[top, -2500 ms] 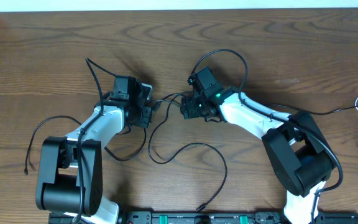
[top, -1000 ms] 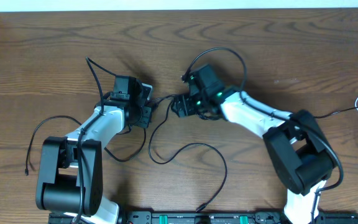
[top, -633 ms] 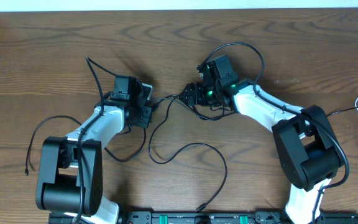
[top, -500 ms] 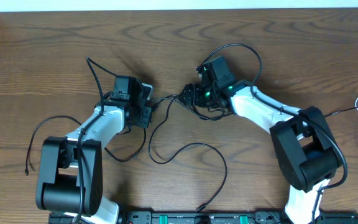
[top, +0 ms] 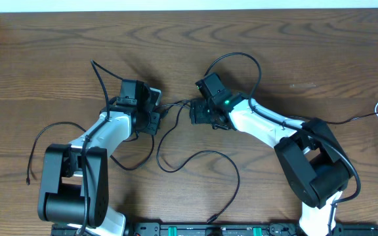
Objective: Untangle cables
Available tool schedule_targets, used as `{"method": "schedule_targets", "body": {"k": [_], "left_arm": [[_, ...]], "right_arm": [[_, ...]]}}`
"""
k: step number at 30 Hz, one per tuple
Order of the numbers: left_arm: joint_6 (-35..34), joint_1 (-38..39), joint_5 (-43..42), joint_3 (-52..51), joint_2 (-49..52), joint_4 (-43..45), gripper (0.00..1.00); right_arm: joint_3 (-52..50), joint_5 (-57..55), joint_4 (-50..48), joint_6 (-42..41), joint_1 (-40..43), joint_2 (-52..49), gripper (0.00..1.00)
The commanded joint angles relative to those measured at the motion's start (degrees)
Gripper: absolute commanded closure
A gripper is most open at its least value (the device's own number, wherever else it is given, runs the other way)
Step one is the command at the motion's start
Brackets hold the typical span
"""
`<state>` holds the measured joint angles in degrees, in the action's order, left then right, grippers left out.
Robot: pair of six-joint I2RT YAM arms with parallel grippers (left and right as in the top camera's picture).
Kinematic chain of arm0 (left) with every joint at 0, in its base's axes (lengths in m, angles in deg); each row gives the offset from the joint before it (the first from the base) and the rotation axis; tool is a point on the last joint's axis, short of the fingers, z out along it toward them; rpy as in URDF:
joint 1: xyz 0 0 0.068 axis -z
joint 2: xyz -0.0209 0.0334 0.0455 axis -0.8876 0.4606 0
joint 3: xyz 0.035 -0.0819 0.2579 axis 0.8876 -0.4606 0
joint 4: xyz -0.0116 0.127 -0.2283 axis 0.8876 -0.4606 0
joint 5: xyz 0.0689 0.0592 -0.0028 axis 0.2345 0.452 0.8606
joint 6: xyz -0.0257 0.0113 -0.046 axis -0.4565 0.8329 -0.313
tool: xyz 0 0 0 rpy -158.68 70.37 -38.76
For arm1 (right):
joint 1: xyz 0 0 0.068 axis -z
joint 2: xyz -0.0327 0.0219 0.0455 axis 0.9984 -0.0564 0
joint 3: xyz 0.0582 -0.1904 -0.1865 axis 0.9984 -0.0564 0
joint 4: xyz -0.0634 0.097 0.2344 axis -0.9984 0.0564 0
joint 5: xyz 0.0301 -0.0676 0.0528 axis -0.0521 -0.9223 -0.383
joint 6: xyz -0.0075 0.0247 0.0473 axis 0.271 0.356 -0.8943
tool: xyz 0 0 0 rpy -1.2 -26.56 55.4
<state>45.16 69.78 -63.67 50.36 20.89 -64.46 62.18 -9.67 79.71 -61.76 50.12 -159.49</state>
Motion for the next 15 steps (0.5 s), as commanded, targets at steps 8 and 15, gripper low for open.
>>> {"method": "schedule_targets", "body": {"k": [8,15], "left_arm": [[0.9,0.0,1.6,-0.6,0.6,-0.4,0.92],[0.9,0.0,1.6,-0.6,0.6,-0.4,0.93]], "right_arm": [[-0.3,-8.4,4.0,1.7,-0.6,-1.0,0.48],[-0.4,-9.2,4.9,1.9,-0.6,-1.3,0.54]]}}
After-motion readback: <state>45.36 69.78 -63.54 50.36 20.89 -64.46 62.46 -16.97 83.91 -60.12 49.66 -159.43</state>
